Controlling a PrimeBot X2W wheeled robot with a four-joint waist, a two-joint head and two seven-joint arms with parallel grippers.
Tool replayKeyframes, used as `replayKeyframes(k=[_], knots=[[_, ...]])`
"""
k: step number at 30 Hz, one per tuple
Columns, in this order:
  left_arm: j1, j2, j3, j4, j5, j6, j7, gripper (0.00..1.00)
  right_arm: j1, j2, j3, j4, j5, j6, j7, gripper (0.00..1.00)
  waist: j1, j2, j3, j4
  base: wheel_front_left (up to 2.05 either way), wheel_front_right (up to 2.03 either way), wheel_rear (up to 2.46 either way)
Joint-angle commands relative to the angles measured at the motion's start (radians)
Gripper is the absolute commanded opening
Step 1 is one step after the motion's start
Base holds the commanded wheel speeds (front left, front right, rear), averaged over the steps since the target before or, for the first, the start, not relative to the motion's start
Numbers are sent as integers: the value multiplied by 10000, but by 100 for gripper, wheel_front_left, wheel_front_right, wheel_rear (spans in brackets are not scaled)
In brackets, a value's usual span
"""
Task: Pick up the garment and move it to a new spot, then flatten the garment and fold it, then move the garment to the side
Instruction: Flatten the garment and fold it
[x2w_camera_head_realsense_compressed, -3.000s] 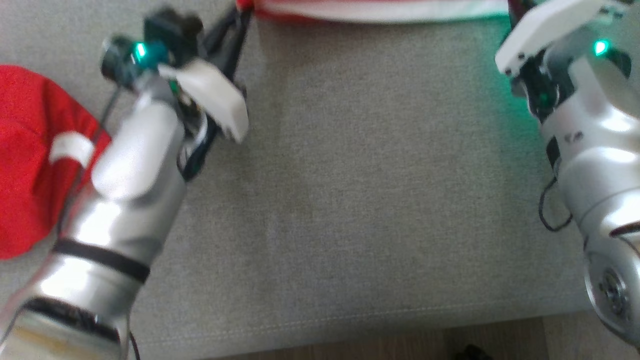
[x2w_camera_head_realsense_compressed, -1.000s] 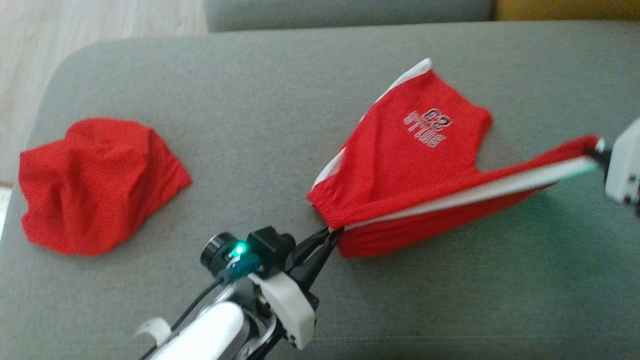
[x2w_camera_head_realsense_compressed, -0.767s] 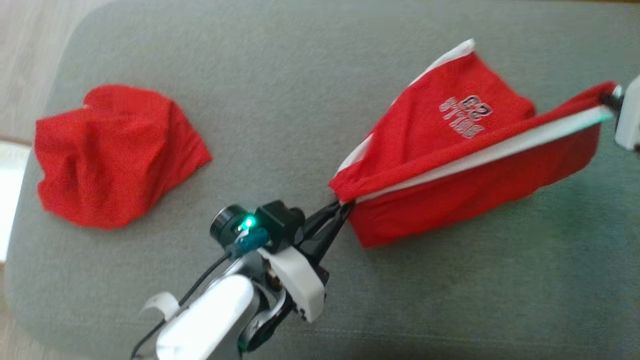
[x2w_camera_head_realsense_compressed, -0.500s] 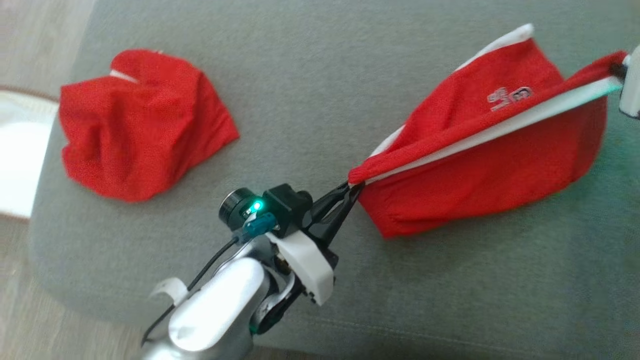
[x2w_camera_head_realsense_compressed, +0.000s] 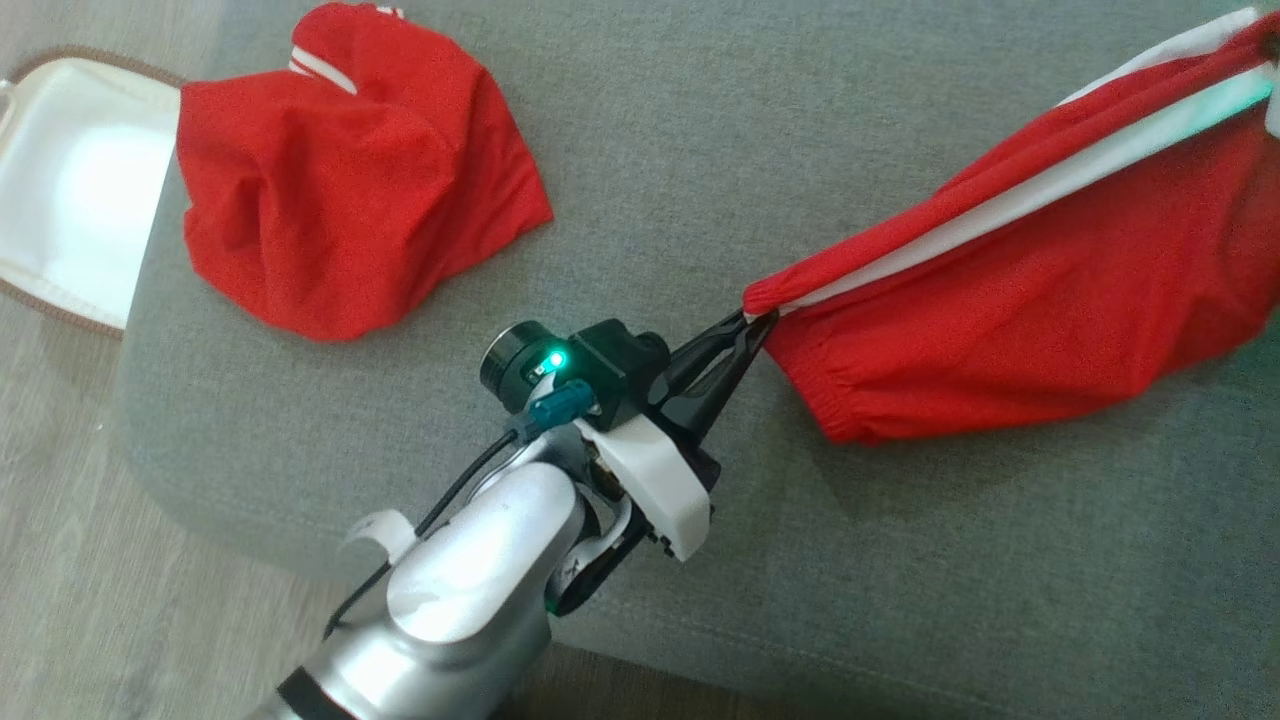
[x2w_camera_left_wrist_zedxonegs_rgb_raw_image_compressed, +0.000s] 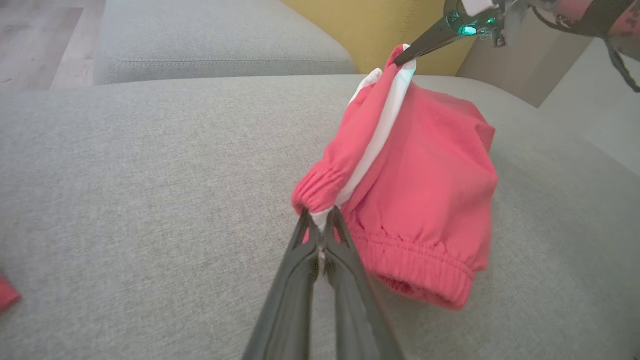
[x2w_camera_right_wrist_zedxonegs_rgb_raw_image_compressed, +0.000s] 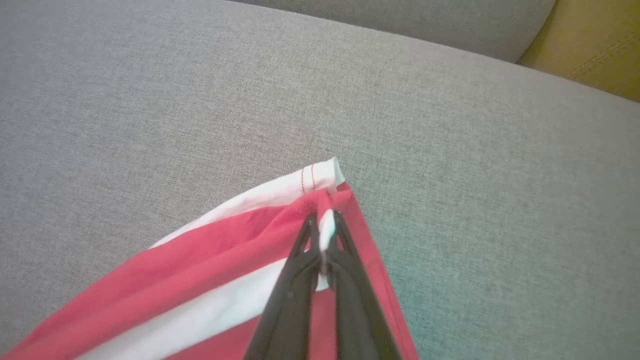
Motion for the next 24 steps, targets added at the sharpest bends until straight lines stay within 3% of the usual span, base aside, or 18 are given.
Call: replayKeyframes(k=[1,5,6,7,8,9,10,24], knots=[[-359,7,185,-103,-6,-70,-176,0,-416,-114,280,-128,-150,65,-151,0,-1,0,128,100,0,0,0],[-448,-45,137,67,-30,-95,-263,0,-516,-209,532,125,-222,65,-405,4,-1,0,185,113,0,0,0],[-476,-59,128,120,-39,-99,-287,0,-560,-236,580,183,-263,65,-591,76,-1,0,200,108,0,0,0],[-505,-71,127,179,-48,-99,-311,2,-592,-250,616,261,-293,65,-780,100,-1,0,207,95,0,0,0],[-533,-81,128,240,-41,-81,-335,40,-613,-253,648,359,-326,65,-961,100,-1,0,202,73,0,0,0],[-562,-87,126,299,-12,-48,-361,84,-614,-246,764,433,-341,65,-1139,100,-1,0,187,41,0,0,0],[-581,-90,130,356,10,-17,-386,100,-617,-250,867,495,-344,65,-1354,100,-1,0,166,-4,0,0,0],[-294,507,1128,521,-225,694,-623,100,71,63,1722,553,1041,65,-6016,100,-1,0,-936,-1337,0,0,0]])
